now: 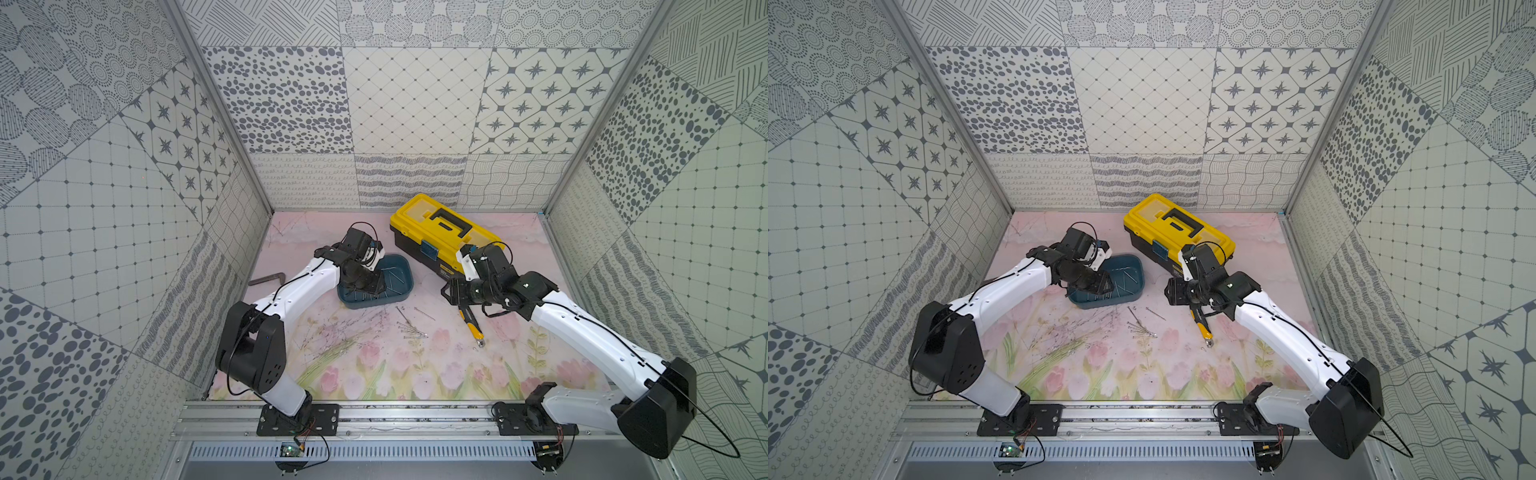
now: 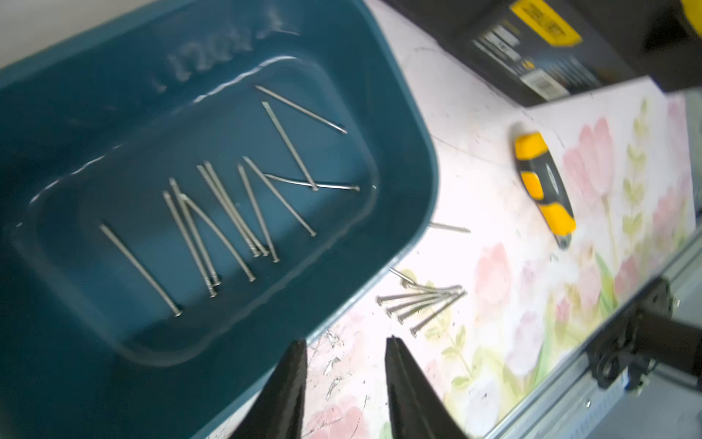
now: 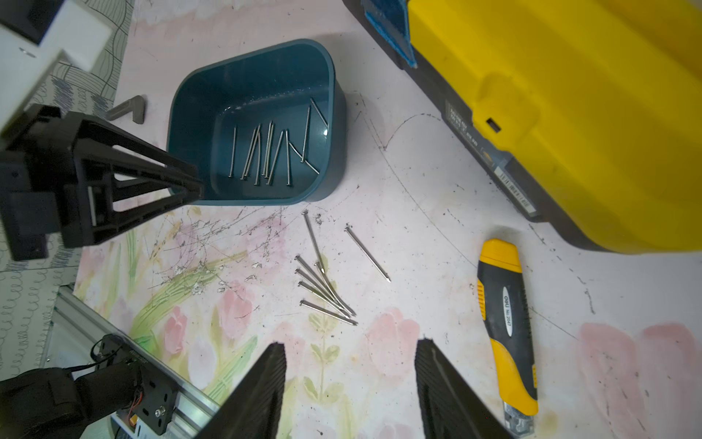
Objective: Put the nails on the desktop into the storage box
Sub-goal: Pick up the nail from the center of the board.
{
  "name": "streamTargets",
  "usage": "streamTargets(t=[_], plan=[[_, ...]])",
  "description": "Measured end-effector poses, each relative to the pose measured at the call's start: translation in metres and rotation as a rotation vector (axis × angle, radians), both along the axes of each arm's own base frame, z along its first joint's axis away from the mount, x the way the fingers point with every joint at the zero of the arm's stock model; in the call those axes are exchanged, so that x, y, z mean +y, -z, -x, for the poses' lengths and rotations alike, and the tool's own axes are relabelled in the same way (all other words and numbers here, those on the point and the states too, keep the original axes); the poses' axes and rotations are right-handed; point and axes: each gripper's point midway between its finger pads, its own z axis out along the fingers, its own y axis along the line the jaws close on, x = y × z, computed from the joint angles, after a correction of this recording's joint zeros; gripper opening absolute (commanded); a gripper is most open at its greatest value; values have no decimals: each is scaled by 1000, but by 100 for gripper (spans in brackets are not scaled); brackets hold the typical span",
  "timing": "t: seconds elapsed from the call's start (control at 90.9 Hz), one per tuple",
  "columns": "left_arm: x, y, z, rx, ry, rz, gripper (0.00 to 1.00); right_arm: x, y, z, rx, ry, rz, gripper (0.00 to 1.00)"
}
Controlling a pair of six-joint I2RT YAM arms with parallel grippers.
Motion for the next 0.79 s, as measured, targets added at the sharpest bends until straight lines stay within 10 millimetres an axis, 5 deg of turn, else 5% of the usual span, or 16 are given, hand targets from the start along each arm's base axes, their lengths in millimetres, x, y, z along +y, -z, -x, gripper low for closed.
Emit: streamTargets(t=[0.341, 0.792], plan=[[-61, -3, 57, -160, 600, -13, 76, -4, -42, 12, -92, 16, -130, 61], [-105, 40, 64, -349, 1160, -146, 77, -32, -75, 33, -190, 77, -183, 62]])
